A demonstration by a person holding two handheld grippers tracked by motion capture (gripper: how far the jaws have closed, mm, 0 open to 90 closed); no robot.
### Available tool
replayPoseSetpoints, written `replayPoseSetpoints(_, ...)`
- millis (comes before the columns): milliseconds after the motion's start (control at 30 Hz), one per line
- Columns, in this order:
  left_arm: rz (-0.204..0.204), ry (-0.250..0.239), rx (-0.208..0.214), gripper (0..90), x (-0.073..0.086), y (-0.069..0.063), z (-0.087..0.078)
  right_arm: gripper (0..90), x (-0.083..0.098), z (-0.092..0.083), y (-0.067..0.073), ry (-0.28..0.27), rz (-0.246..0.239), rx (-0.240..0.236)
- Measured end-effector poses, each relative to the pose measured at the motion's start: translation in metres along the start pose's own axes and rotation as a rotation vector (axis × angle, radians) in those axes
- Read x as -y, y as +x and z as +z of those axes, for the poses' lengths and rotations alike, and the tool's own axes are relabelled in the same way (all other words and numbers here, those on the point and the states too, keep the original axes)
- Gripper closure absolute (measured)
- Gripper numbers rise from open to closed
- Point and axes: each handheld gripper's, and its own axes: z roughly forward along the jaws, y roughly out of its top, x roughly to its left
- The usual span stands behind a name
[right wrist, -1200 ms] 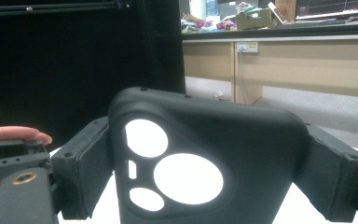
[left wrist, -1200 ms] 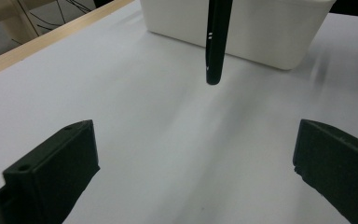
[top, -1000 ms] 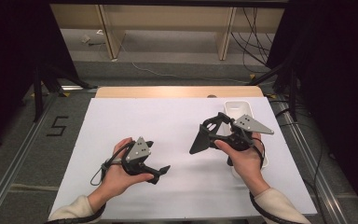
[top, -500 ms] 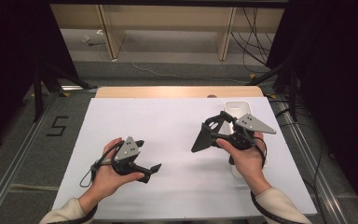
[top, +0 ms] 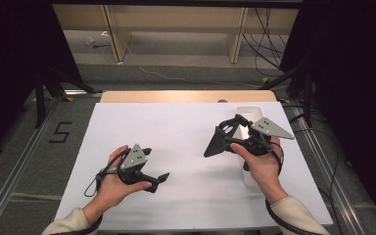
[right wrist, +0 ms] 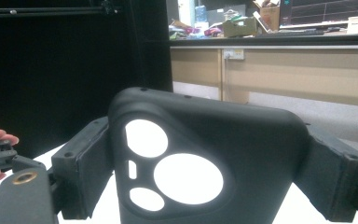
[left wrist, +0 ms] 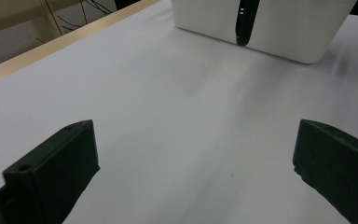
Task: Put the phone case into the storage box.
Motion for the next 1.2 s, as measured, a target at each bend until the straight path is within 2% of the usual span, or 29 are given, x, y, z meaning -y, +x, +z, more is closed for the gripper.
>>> replayPoseSetpoints(667, -0.007, -0.022, -0.016, 0.0, -0.003, 0.003, -0.004, 15.3, -0.010, -0.007, -0.010, -0.026, 0.012, 0.018)
replayPoseSetpoints(1200, 0.013, -0.014, -0.024, 0.0, -0.001, 0.005, -0.005, 15.3, -0.016, -0.011, -0.016, -0.050, 0.018, 0.033)
